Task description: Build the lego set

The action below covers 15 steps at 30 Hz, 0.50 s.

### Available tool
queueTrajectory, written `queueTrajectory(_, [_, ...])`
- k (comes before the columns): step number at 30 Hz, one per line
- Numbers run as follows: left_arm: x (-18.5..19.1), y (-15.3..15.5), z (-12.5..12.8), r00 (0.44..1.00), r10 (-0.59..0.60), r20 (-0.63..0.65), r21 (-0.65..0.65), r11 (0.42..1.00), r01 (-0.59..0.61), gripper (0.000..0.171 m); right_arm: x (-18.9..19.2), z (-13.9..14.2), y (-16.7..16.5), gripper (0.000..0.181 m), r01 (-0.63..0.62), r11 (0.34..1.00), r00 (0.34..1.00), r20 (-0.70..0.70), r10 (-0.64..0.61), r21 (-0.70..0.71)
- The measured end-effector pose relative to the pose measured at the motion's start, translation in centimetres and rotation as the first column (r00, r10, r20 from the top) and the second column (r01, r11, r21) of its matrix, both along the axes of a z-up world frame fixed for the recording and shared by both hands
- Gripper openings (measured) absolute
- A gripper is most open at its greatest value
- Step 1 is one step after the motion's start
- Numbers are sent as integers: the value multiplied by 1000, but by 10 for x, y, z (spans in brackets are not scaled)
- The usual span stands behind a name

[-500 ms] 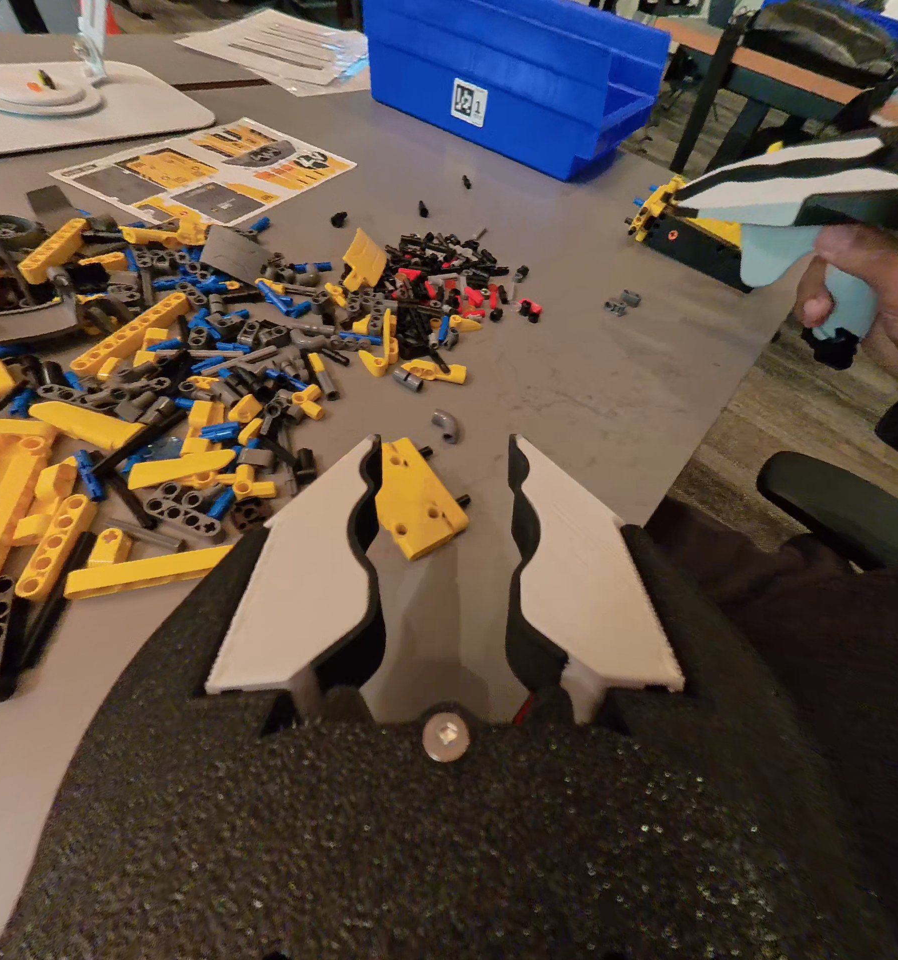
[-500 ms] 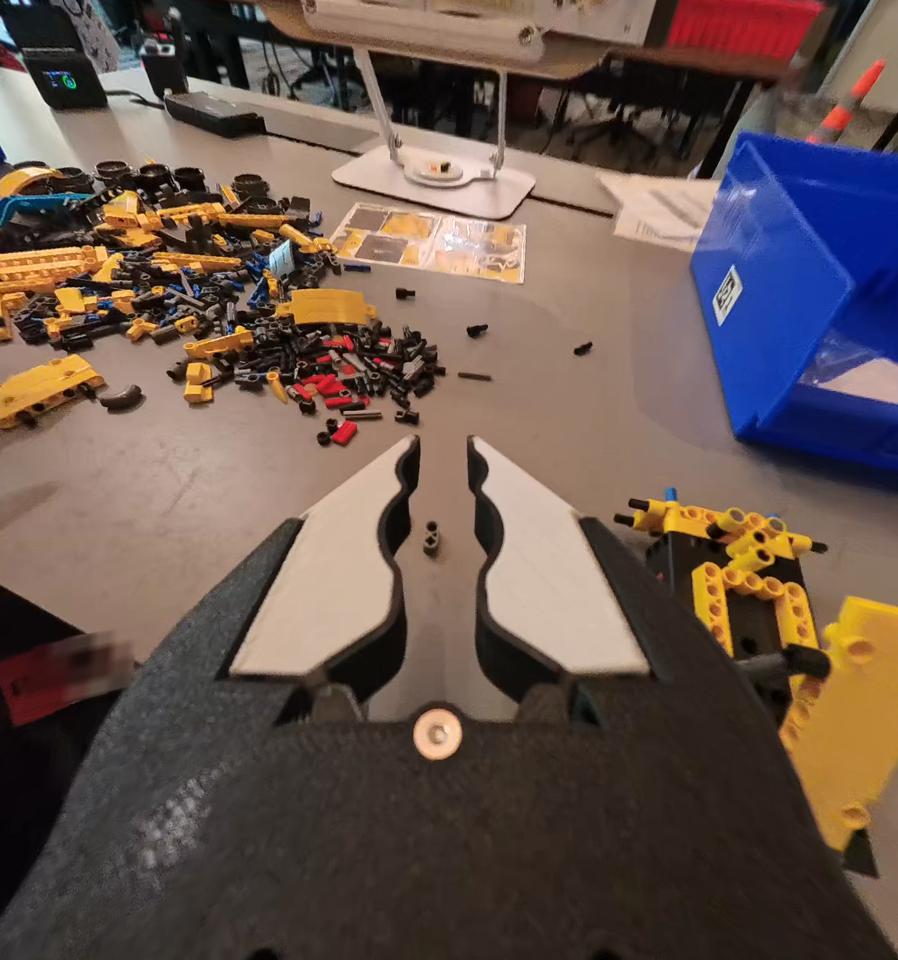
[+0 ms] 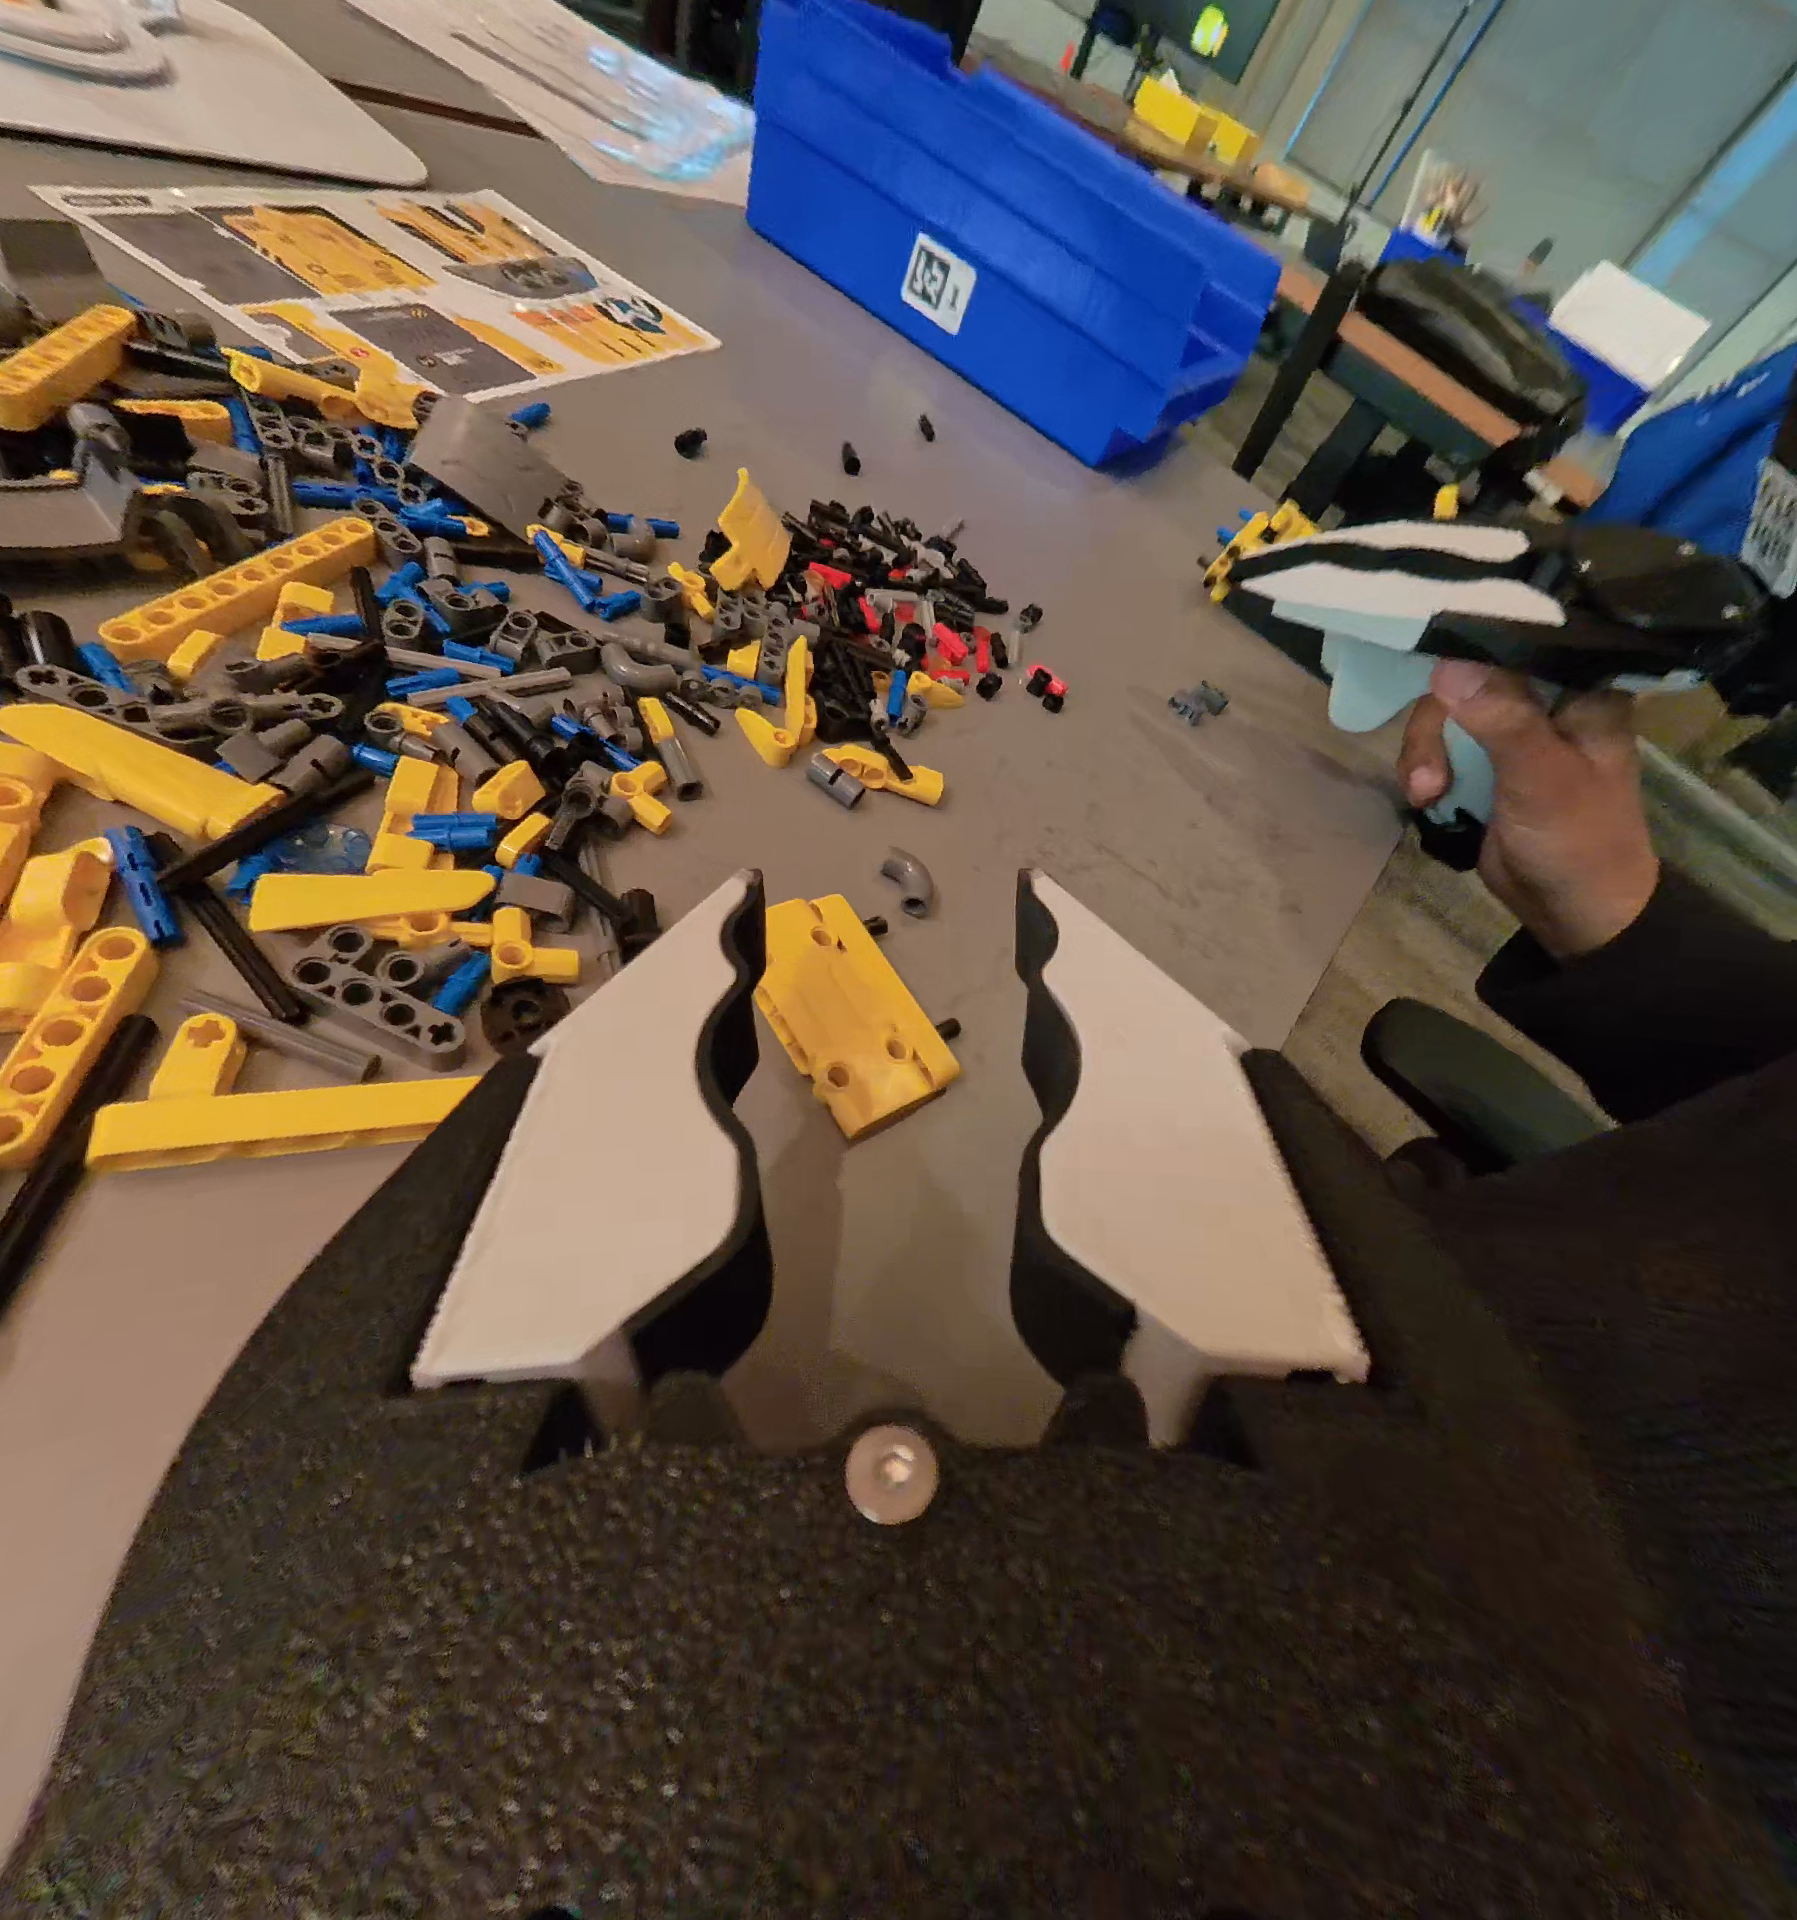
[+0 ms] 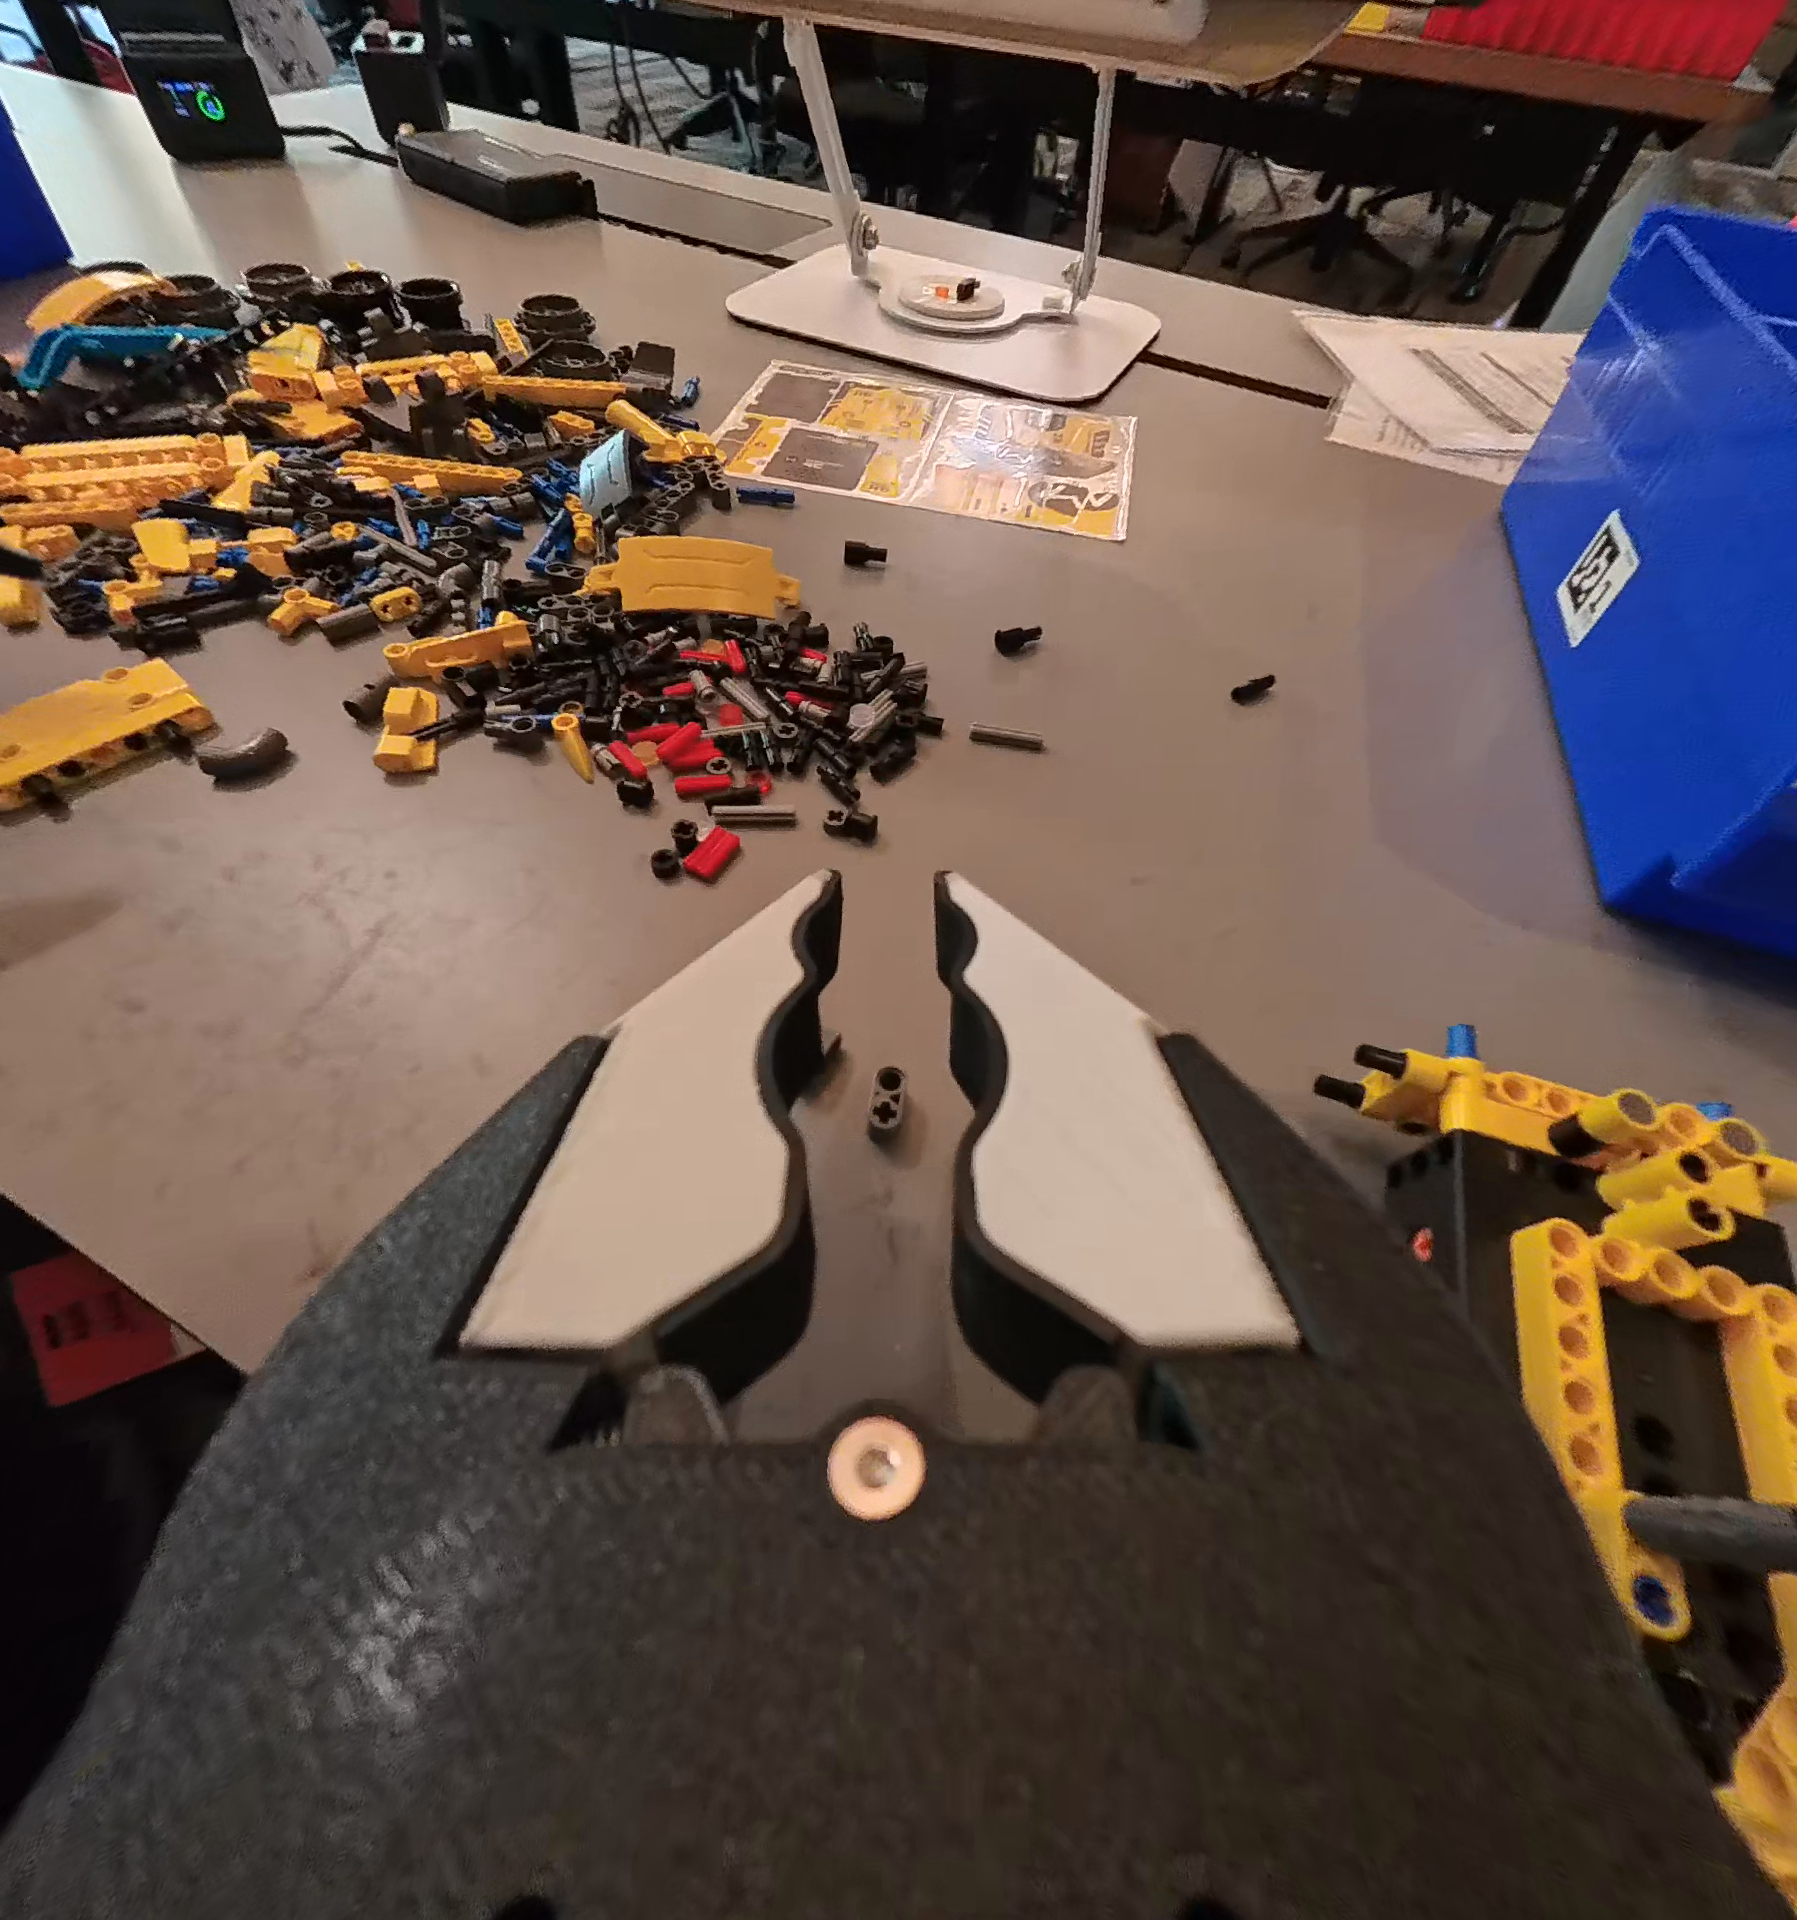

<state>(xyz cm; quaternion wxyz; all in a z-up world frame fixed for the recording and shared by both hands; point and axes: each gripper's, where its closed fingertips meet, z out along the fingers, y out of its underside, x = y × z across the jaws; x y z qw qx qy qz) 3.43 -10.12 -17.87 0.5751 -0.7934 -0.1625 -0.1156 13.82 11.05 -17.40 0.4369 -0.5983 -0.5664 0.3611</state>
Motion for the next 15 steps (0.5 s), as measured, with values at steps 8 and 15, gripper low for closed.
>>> queueTrajectory(8, [4,1,0,998,-40,38,12,999,40,47,3,6,4,16,21,1000,999,-43,-21,-15])
queueTrajectory(15, [7,0,4,997,-61,36,42,997,60,47,5,12,1,11,17,1000,996,-87,-15,23])
